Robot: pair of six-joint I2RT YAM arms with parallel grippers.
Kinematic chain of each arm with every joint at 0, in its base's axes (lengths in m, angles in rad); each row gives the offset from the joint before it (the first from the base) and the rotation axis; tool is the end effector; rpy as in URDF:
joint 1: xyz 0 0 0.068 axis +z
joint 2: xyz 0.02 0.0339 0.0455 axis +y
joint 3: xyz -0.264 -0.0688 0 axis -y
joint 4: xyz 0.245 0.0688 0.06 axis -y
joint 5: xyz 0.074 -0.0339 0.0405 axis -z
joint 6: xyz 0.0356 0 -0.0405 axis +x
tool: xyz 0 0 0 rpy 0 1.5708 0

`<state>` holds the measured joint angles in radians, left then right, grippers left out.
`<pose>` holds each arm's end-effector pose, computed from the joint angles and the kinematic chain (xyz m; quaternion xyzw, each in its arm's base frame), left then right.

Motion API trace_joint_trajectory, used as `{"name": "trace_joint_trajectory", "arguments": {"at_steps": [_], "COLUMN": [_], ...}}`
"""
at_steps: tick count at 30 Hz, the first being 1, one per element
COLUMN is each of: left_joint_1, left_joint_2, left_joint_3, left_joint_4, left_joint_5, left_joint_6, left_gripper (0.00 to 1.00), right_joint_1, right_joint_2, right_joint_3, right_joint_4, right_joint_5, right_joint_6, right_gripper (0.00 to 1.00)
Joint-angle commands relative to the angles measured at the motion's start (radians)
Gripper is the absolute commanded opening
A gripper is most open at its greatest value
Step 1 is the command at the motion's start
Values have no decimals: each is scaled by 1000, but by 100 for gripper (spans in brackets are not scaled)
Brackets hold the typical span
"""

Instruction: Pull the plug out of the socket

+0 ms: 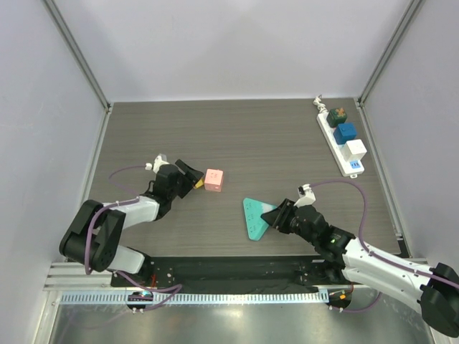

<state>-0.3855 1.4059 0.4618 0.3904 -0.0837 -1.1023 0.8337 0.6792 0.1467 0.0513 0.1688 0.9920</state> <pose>0.2440 -0.0958 0.1531 -0.3252 0.8101 -0.3025 0.3827 0.1072 0.1091 0.1562 0.1109 0.8461 0.3645 0.3728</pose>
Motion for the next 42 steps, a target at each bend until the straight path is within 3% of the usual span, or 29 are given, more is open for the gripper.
{"name": "trace_joint_trajectory", "arguments": {"at_steps": [1, 8, 13, 22, 28, 32, 36, 42], "left_joint_1": [5, 7, 5, -6, -13, -16, -15, -16], "left_joint_2": [37, 22, -62, -269, -291, -262, -257, -246], "left_joint_3": [-3, 24, 73, 143, 282, 374, 382, 371], "left_joint_4": [82, -83, -293, -475, -553, -599, -591, -587], "left_joint_5": [-13, -14, 5, 19, 36, 55, 59, 55], "left_joint_6": [-39, -16, 18, 58, 123, 183, 229, 315], "left_gripper": [71, 93, 95, 97, 98, 98, 99, 98], "right_joint_1": [-2, -2, -19, -59, -198, -367, -511, -646], "right_joint_2": [5, 45, 34, 16, 103, 235, 535, 796], "right_joint_3": [53, 51, 48, 53, 146, 281, 422, 615], "right_joint_4": [10, 16, 5, -22, -99, -79, 31, 145], "right_joint_5": [-38, -12, -14, -77, -156, -288, -379, -462], "right_joint_6": [-7, 20, 22, 34, -47, -121, -174, -194], "right_gripper": [1, 1, 1, 1, 1, 1, 1, 1]}}
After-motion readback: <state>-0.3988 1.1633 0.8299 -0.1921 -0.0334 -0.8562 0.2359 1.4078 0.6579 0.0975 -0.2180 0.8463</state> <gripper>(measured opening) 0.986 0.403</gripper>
